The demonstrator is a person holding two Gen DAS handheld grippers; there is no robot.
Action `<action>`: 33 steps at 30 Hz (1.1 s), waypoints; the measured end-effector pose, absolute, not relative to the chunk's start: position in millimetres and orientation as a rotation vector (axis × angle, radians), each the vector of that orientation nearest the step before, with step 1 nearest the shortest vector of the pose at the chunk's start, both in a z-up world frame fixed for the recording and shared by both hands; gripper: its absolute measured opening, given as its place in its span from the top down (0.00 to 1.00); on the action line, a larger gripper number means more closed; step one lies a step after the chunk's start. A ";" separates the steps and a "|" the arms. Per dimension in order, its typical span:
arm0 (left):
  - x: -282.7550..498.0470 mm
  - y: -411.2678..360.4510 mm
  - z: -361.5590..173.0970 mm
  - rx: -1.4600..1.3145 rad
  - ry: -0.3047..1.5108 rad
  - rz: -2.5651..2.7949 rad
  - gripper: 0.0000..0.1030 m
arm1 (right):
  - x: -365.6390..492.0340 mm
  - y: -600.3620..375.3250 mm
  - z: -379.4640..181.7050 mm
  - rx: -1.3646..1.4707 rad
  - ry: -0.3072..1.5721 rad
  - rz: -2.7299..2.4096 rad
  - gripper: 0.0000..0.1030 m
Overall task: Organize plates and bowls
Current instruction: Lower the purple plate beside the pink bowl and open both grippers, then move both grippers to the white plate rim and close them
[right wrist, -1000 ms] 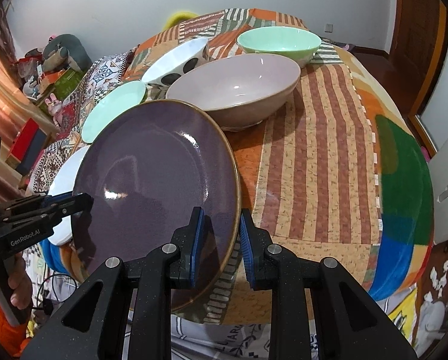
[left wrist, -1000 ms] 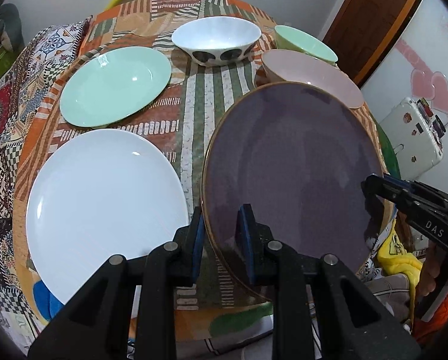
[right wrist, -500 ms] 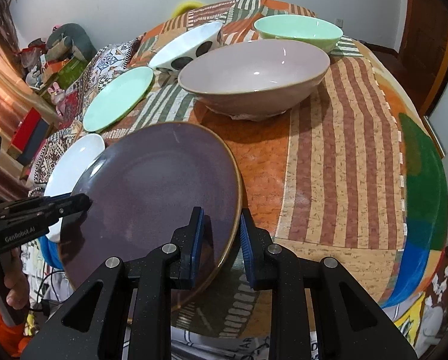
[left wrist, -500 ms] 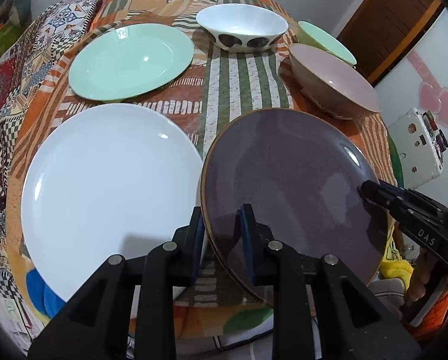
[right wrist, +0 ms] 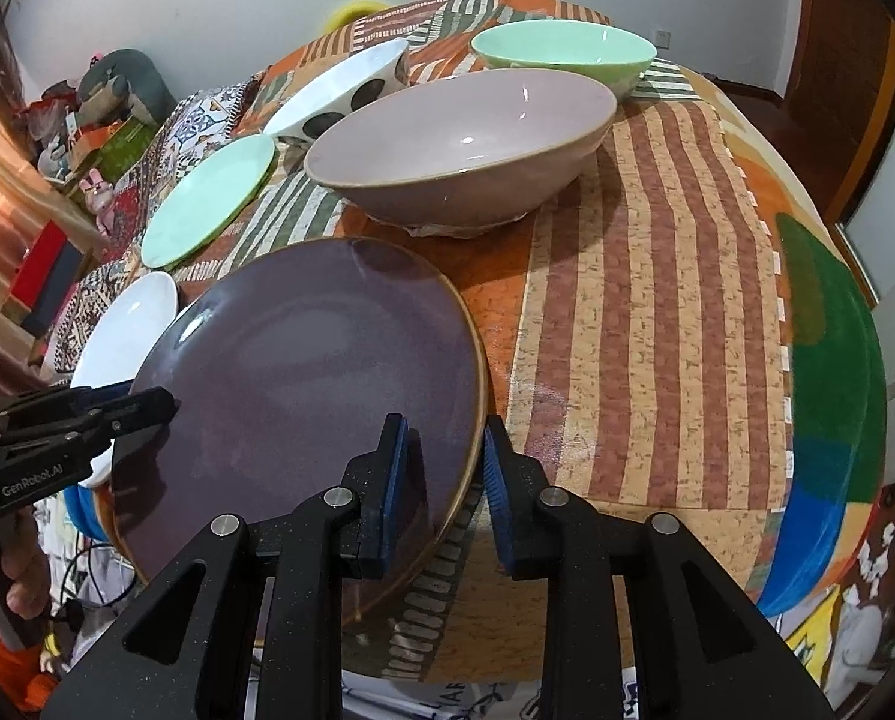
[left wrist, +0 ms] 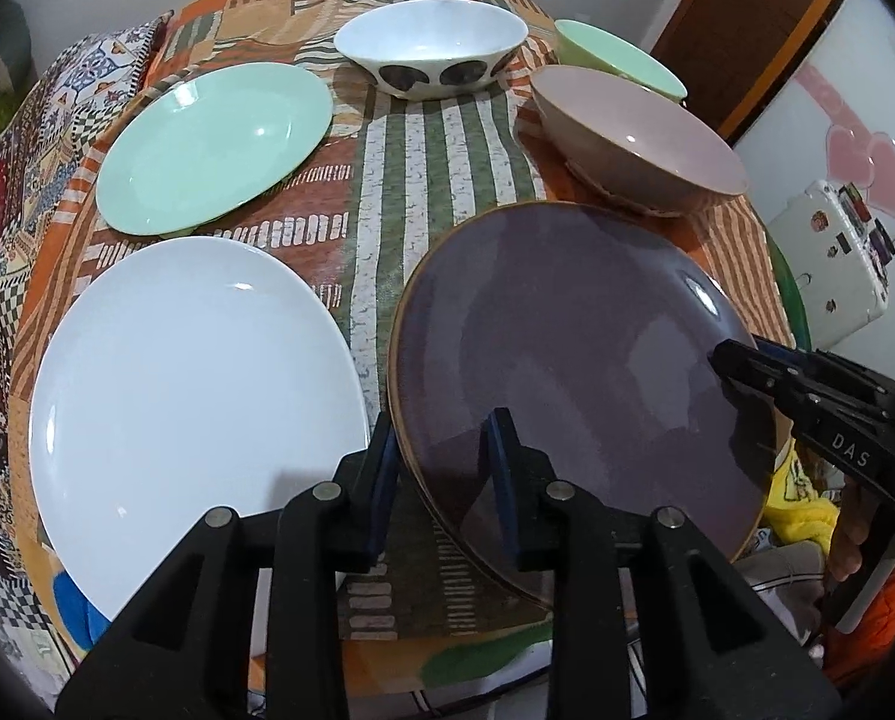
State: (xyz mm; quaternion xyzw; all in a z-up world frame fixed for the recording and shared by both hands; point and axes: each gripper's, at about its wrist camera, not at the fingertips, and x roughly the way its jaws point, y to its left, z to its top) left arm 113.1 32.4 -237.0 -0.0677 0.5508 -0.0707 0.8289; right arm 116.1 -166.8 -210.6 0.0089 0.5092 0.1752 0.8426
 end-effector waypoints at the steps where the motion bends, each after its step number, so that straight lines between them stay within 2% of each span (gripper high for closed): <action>1: 113.3 32.0 -237.0 -0.142 1.170 -0.150 0.71 | 116.2 -167.6 -210.2 0.021 1.077 0.372 0.76; 6: 113.0 36.4 -233.7 -0.158 1.163 -0.151 0.72 | 118.4 -167.3 -205.6 0.025 1.085 0.371 0.75; 8: 110.1 37.6 -225.2 -0.142 1.130 -0.141 0.72 | 116.1 -170.6 -200.4 0.020 1.067 0.363 0.71; 16: 93.7 53.4 -178.6 -0.116 0.981 -0.093 0.69 | 108.4 -165.7 -169.6 0.006 0.982 0.379 0.69; 20: 82.9 69.3 -158.7 -0.124 0.914 -0.045 0.69 | 105.9 -152.6 -149.0 -0.009 0.909 0.402 0.57; 29: 48.8 121.5 -123.7 -0.134 0.771 0.114 0.44 | 104.0 -107.9 -121.6 -0.046 0.807 0.496 0.48; 33: 40.4 143.9 -125.7 -0.153 0.771 0.164 0.42 | 104.8 -85.1 -121.1 -0.070 0.799 0.542 0.47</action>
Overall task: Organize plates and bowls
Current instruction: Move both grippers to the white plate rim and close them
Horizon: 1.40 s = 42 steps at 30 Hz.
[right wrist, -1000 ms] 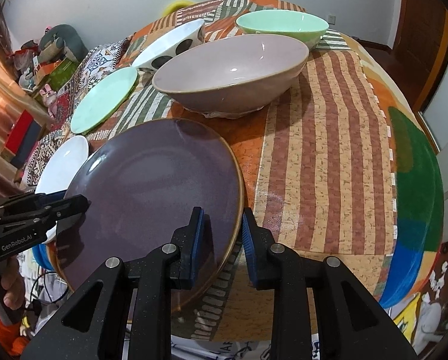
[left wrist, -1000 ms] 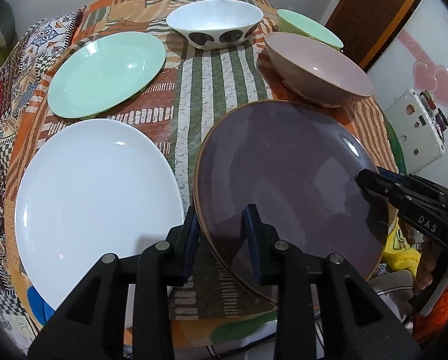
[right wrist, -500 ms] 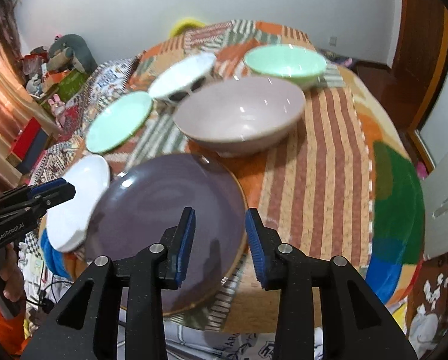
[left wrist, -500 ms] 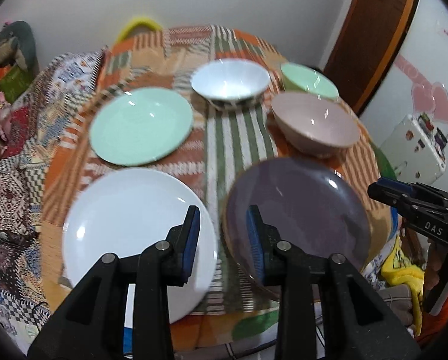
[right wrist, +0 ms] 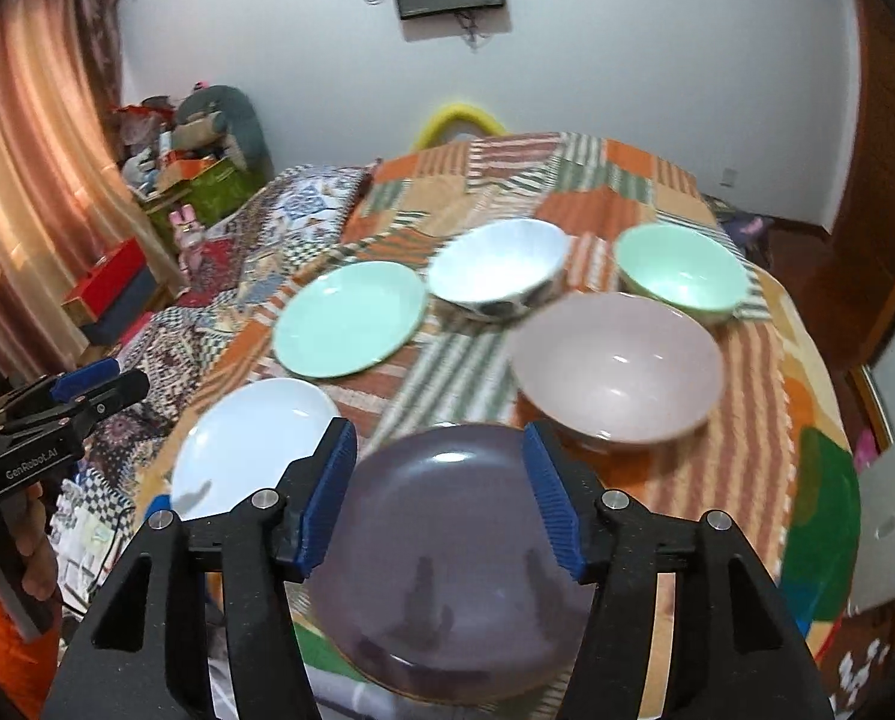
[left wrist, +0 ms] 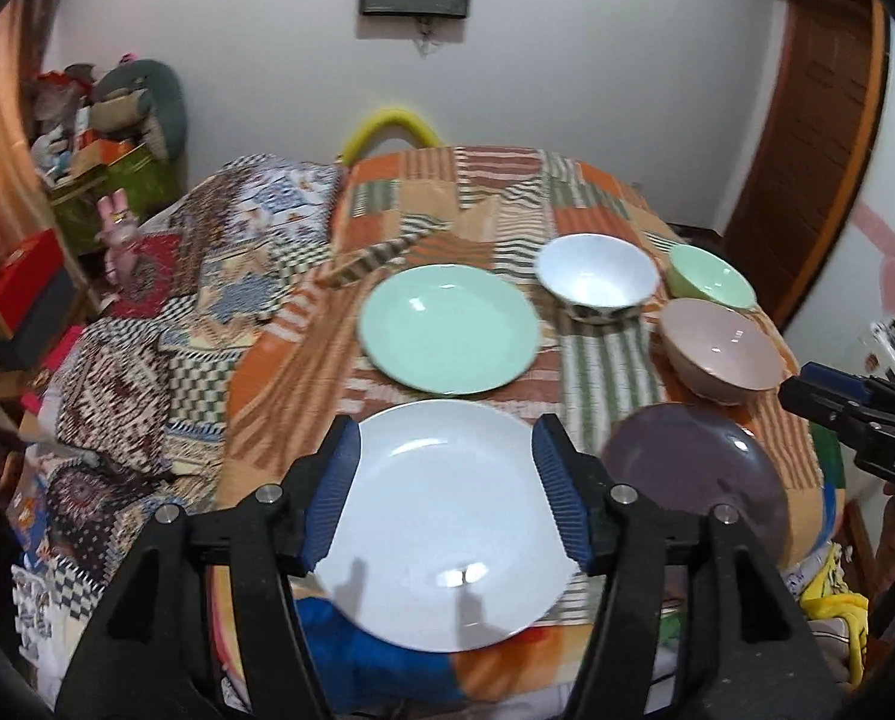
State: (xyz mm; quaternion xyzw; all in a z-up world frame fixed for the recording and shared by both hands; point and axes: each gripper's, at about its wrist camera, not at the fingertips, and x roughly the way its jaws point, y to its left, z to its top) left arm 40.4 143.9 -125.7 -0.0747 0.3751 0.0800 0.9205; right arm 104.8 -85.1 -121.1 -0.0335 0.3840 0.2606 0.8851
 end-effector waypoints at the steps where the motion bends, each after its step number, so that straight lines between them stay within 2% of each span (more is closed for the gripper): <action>1: 38.4 150.7 -127.8 -0.159 0.776 0.179 0.41 | 104.8 -78.5 -121.8 -0.079 0.801 0.554 0.47; 13: 21.0 205.7 -178.9 -0.242 0.884 0.274 0.39 | 118.0 -16.7 -156.3 -0.154 0.907 0.630 0.46; 27: 21.6 232.4 -237.3 -0.369 0.993 0.279 0.39 | 140.7 24.3 -197.3 -0.209 1.038 0.640 0.46; 30: 23.4 233.9 -242.1 -0.371 1.000 0.263 0.46 | 145.9 32.1 -207.1 -0.226 1.077 0.645 0.58; 32: 24.7 234.9 -245.5 -0.371 1.014 0.247 0.56 | 149.2 35.7 -211.7 -0.238 1.097 0.650 0.66; 38: 27.3 237.6 -258.2 -0.392 1.053 0.209 0.70 | 156.7 45.7 -224.6 -0.268 1.143 0.644 0.74; 42: 26.8 238.8 -262.7 -0.409 1.053 0.184 0.71 | 161.5 51.0 -230.7 -0.294 1.158 0.626 0.84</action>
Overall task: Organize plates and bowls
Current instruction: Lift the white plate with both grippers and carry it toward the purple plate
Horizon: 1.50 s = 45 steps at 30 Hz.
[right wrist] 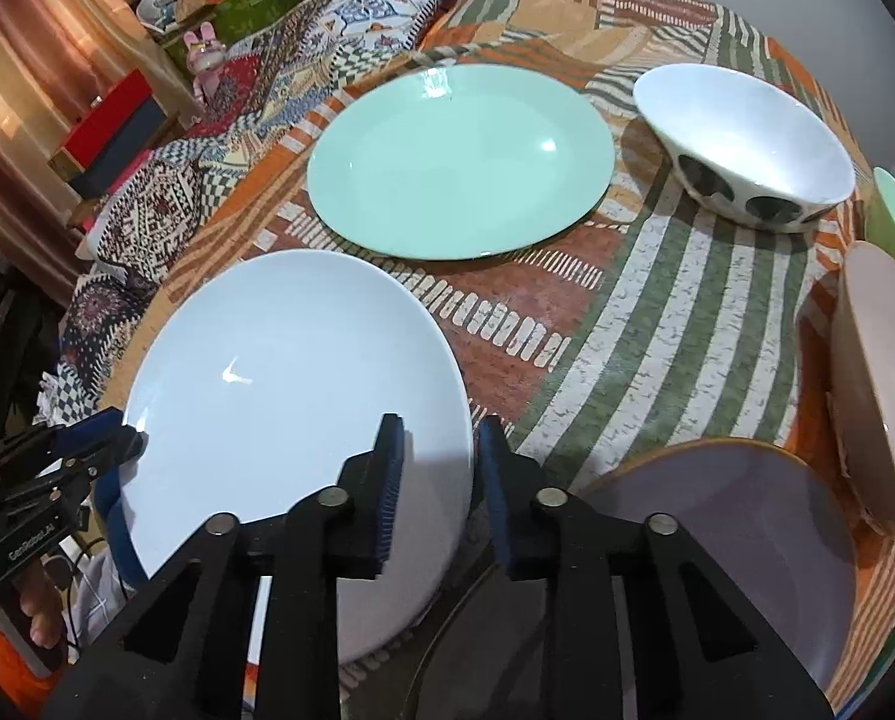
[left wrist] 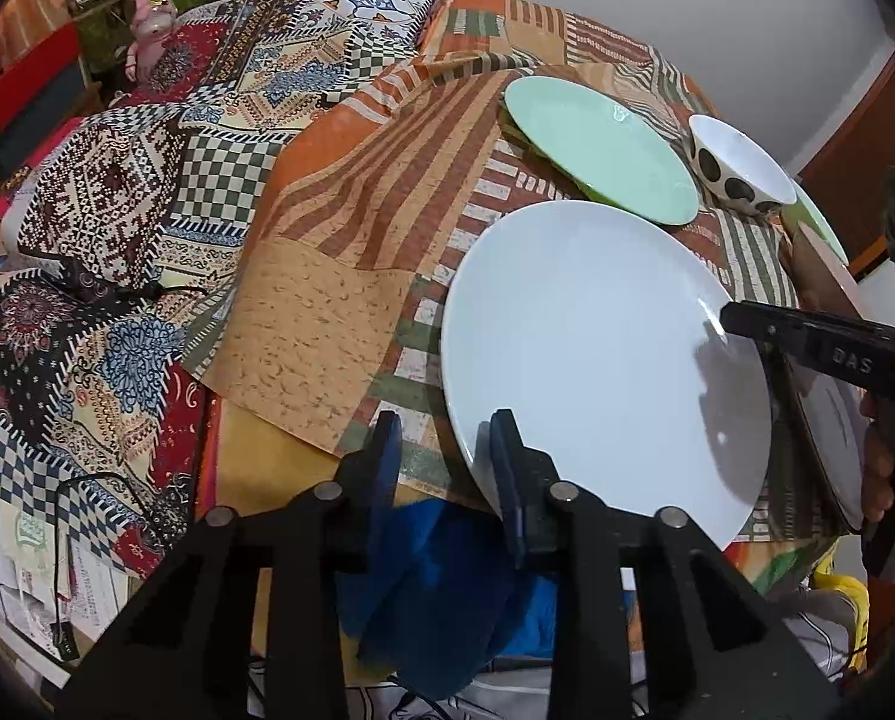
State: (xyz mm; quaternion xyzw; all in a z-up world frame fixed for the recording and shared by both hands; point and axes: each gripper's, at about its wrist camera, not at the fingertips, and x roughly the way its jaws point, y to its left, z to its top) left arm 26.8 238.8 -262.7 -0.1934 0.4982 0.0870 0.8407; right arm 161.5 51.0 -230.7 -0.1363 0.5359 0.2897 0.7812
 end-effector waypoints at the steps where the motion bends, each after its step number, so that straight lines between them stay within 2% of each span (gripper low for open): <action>1: 27.3 239.8 -263.7 -0.419 1.053 0.176 0.72 | 163.1 51.0 -231.1 -0.297 1.159 0.622 0.85; 7: 29.3 244.1 -267.0 -0.459 1.057 0.141 0.74 | 170.8 50.9 -236.4 -0.275 1.201 0.634 0.85; 13: 32.7 237.6 -266.8 -0.436 1.068 0.120 0.83 | 167.1 51.8 -234.8 -0.293 1.190 0.625 0.85; 30: 29.3 233.2 -250.1 -0.378 1.063 0.207 0.83 | 156.7 49.2 -211.8 -0.251 1.120 0.666 0.84; 45: 30.5 218.9 -190.9 -0.353 0.930 0.199 0.83 | 144.4 25.2 -170.2 -0.188 1.022 0.673 0.84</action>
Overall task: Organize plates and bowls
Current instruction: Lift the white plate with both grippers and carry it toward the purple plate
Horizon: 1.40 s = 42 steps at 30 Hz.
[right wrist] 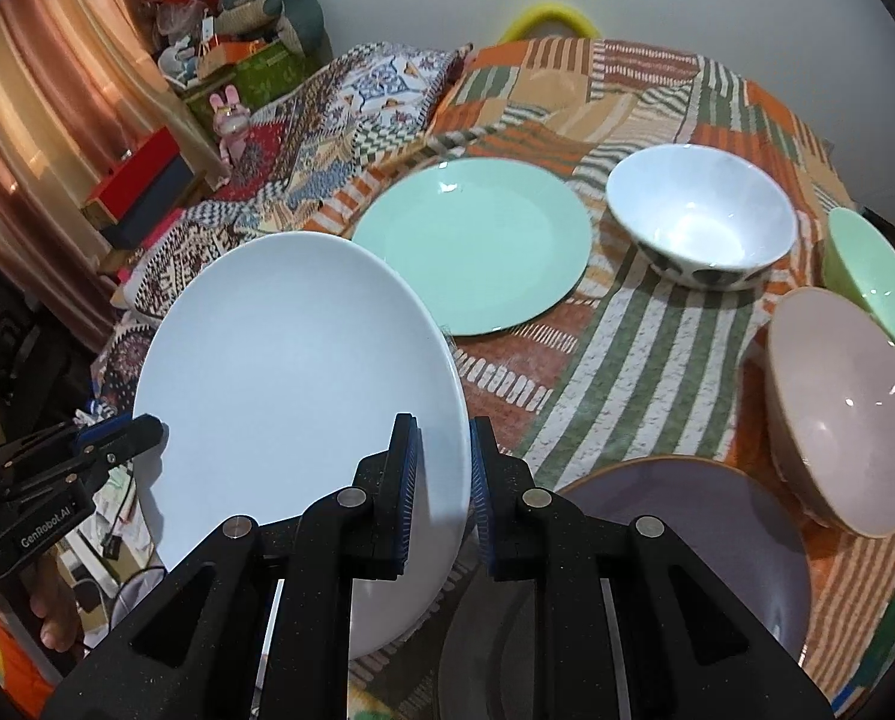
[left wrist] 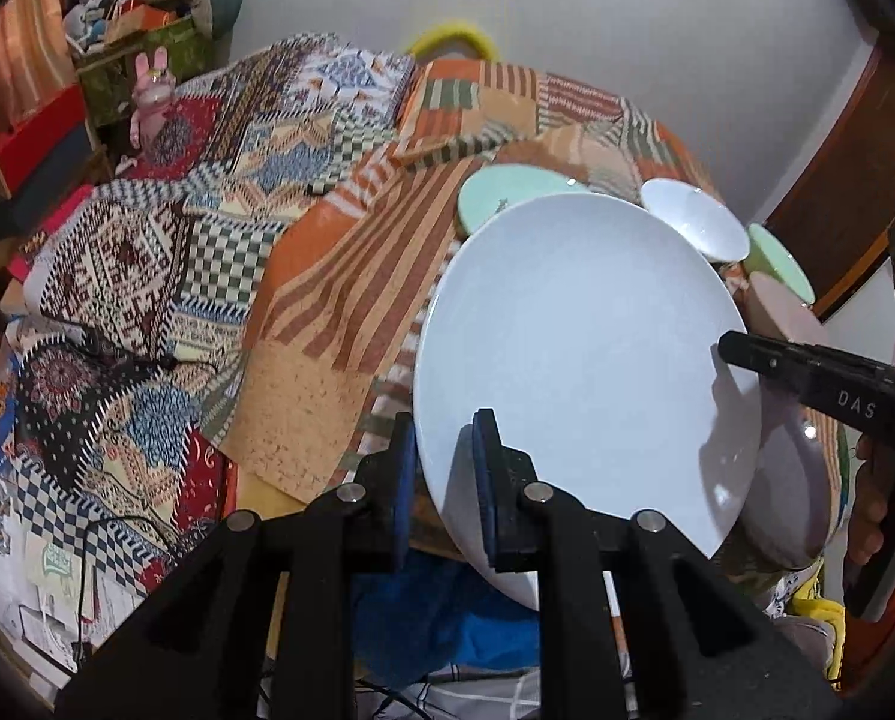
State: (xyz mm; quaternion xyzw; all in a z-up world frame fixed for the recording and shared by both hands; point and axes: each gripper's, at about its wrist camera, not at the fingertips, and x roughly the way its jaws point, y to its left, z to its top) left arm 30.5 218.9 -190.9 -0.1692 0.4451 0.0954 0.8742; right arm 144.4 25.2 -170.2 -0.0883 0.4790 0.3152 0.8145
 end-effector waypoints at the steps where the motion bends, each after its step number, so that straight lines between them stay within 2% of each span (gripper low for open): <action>1: 30.5 216.2 -185.6 -0.346 0.919 0.195 0.83 | 143.5 21.9 -167.9 -0.185 1.016 0.670 0.84; 20: 52.3 142.3 -153.8 -0.254 0.884 0.102 0.83 | 136.5 -59.9 -136.8 -0.090 0.932 0.587 0.84; 42: 78.5 63.3 -179.3 -0.151 0.998 -0.033 0.83 | 117.4 -139.5 -160.9 -0.012 1.005 0.436 0.84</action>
